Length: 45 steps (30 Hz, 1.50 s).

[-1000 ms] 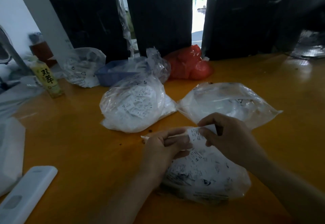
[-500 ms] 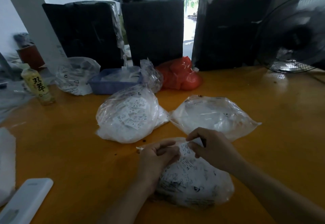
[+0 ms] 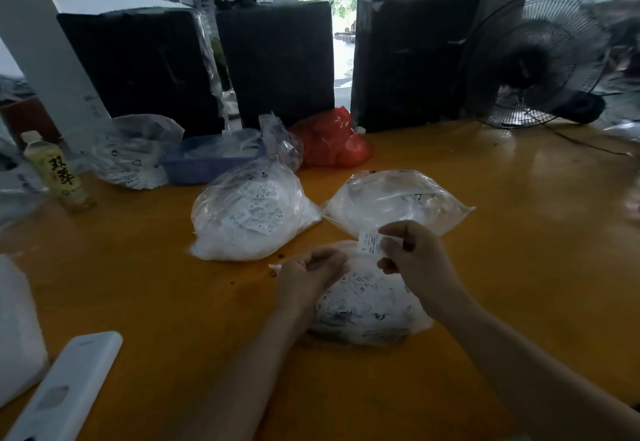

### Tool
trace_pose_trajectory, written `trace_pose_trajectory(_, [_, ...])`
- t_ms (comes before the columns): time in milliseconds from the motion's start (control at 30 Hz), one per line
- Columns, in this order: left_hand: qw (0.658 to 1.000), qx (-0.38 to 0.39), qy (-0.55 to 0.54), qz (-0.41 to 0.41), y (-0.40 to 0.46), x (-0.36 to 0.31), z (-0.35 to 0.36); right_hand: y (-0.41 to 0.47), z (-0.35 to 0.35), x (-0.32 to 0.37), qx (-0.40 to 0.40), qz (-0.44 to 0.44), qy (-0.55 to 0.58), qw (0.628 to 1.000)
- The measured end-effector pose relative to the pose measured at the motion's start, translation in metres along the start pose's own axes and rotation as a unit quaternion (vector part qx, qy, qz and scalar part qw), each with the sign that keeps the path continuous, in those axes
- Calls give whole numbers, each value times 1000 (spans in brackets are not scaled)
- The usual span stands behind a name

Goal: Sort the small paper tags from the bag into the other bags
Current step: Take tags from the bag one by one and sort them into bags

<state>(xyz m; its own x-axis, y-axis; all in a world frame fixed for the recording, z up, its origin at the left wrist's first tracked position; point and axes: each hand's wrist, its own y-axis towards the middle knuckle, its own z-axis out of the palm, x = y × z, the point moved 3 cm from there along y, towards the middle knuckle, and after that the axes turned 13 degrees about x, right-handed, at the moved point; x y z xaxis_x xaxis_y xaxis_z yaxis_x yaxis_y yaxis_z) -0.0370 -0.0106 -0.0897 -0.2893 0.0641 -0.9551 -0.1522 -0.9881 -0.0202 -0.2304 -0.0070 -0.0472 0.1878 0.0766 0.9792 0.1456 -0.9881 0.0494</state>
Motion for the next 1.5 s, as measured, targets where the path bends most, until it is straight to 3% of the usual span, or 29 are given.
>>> trace_pose_trajectory(133, [998,-11,56,4,0,2,-2,-6,1,-13,2,34,22,999])
trace_pose_trajectory(300, [1000,0,-14,-20,2,4,-3,-4,0,-10,20,23,5,1000])
trace_pose_trajectory(567, [983,3,-181,-35,11,6,-12,5,7,12,16,-54,-131,990])
trace_pose_trajectory(1500, [994,46,-101,-16,10,6,-7,23,13,8,12,-97,-252,963])
